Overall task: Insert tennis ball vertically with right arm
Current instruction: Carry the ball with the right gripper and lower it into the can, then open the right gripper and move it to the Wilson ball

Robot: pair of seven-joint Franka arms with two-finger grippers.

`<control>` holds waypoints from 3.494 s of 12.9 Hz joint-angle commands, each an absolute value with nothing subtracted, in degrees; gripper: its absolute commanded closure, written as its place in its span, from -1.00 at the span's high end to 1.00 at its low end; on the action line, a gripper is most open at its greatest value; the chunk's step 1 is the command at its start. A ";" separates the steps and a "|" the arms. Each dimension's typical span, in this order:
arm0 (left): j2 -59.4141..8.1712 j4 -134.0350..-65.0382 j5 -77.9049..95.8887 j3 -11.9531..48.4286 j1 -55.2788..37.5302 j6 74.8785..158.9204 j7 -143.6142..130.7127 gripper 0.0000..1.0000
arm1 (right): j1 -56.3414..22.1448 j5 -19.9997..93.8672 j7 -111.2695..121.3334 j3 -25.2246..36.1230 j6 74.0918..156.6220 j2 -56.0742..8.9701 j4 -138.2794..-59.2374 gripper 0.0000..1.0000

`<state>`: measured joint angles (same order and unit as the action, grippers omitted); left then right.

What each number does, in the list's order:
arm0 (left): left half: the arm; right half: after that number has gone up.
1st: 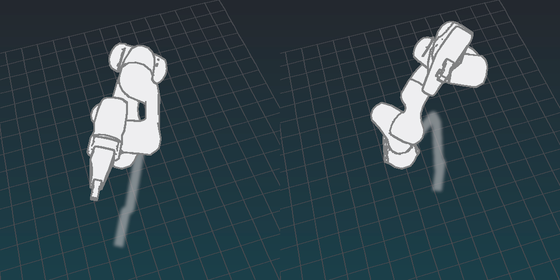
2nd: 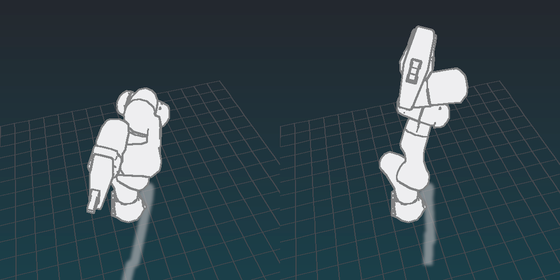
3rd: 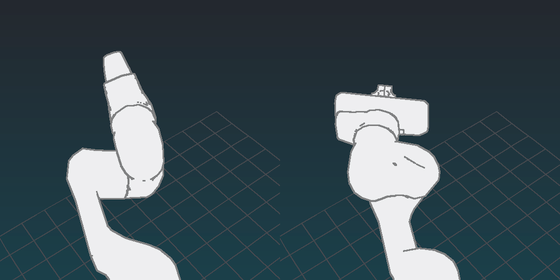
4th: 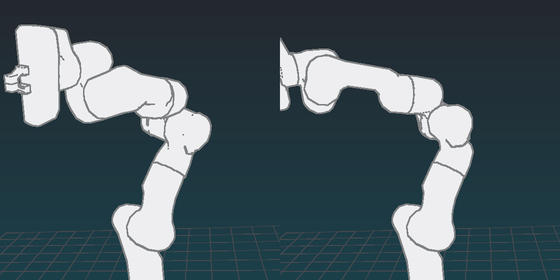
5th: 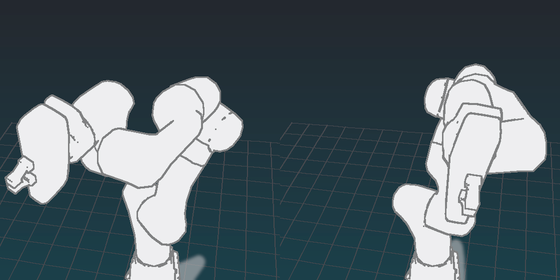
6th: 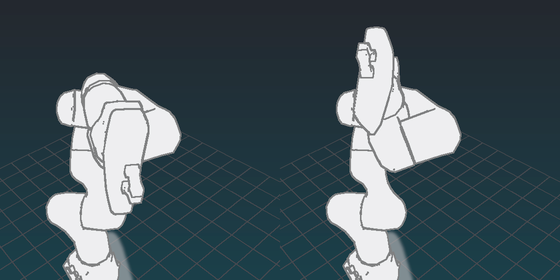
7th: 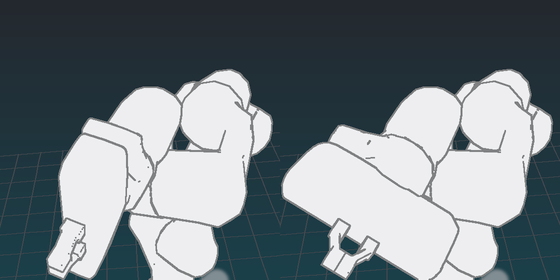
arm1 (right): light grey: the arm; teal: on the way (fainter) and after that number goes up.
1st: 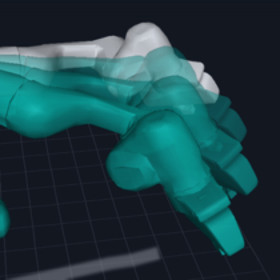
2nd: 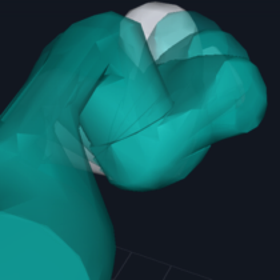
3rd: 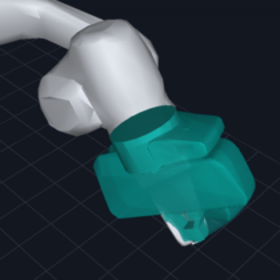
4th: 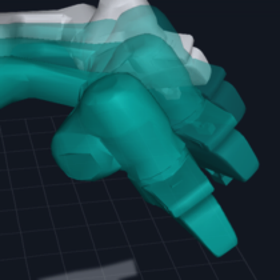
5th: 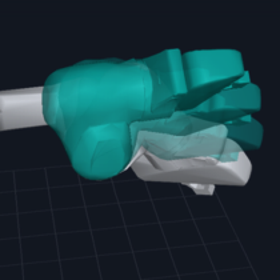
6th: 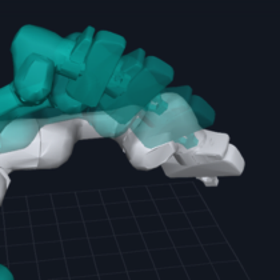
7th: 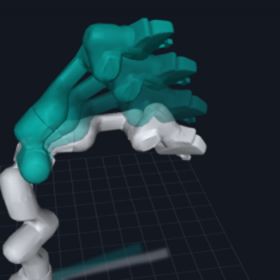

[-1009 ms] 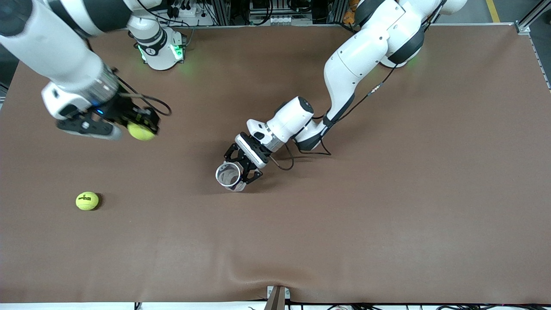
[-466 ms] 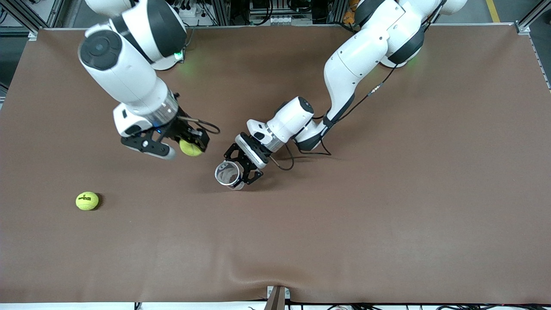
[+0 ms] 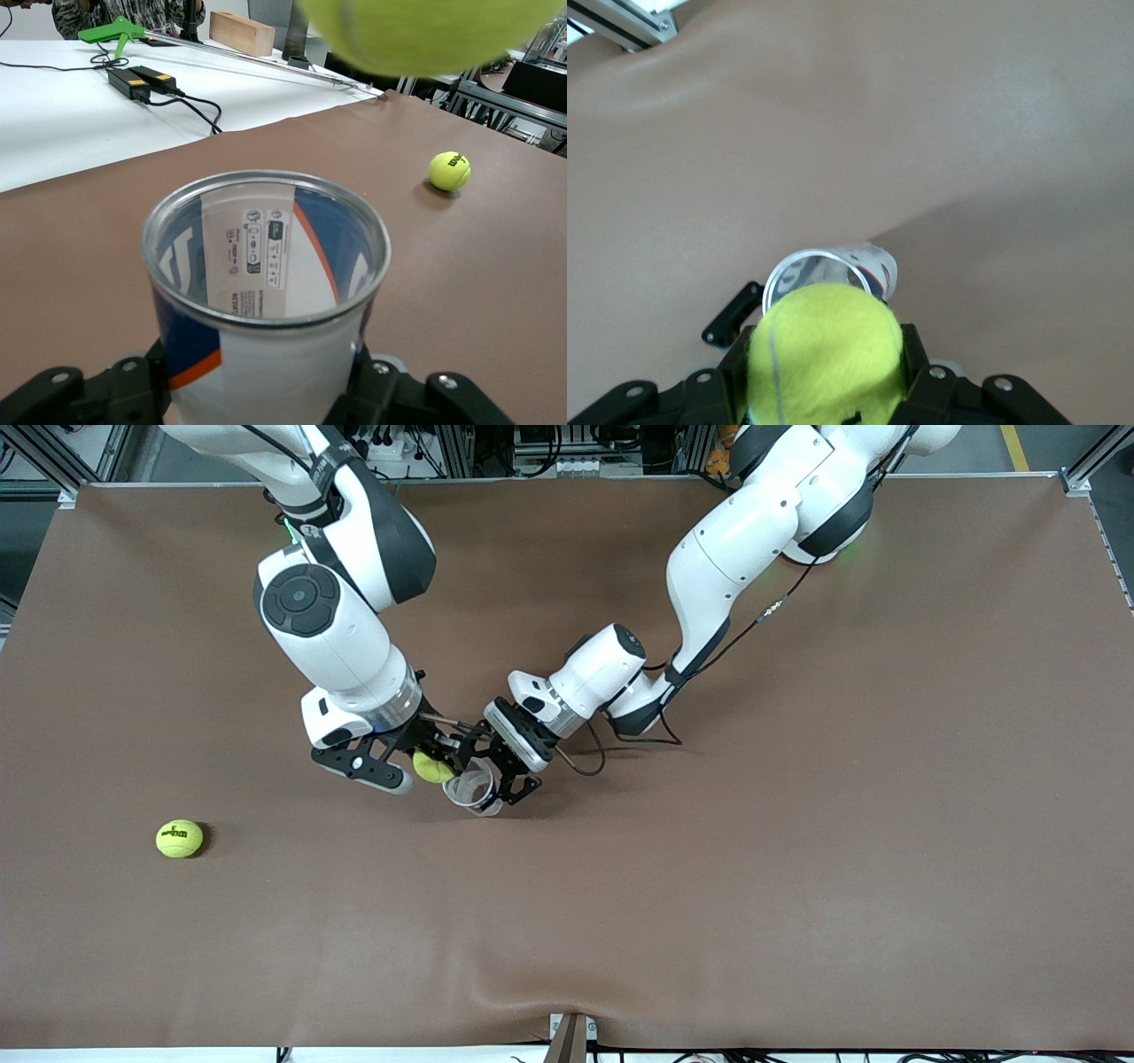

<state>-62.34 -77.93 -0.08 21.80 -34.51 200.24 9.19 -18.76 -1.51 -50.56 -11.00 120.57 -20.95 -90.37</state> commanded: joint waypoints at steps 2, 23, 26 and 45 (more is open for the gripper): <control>-63.28 -76.82 1.05 17.67 -37.97 200.65 9.40 0.42 | -20.30 -4.56 -52.82 -10.37 121.64 -23.55 -88.42 -1.00; -63.28 -76.82 1.05 17.75 -37.97 200.65 9.05 0.52 | -18.28 -2.29 -46.58 -8.88 118.74 -23.64 -90.34 1.00; -63.28 -76.82 1.05 17.67 -37.97 200.65 9.05 0.56 | -18.90 -2.55 -46.67 -9.05 119.44 -23.99 -92.28 1.00; -63.37 -76.90 1.05 17.67 -37.97 200.65 9.05 0.58 | 20.91 -9.84 13.79 -8.70 131.81 -29.16 -96.24 1.00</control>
<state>-62.39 -77.32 -0.07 18.35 -37.26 200.91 9.16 19.08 -8.36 11.34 -7.57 128.33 -26.19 -96.87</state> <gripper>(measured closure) 0.211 0.000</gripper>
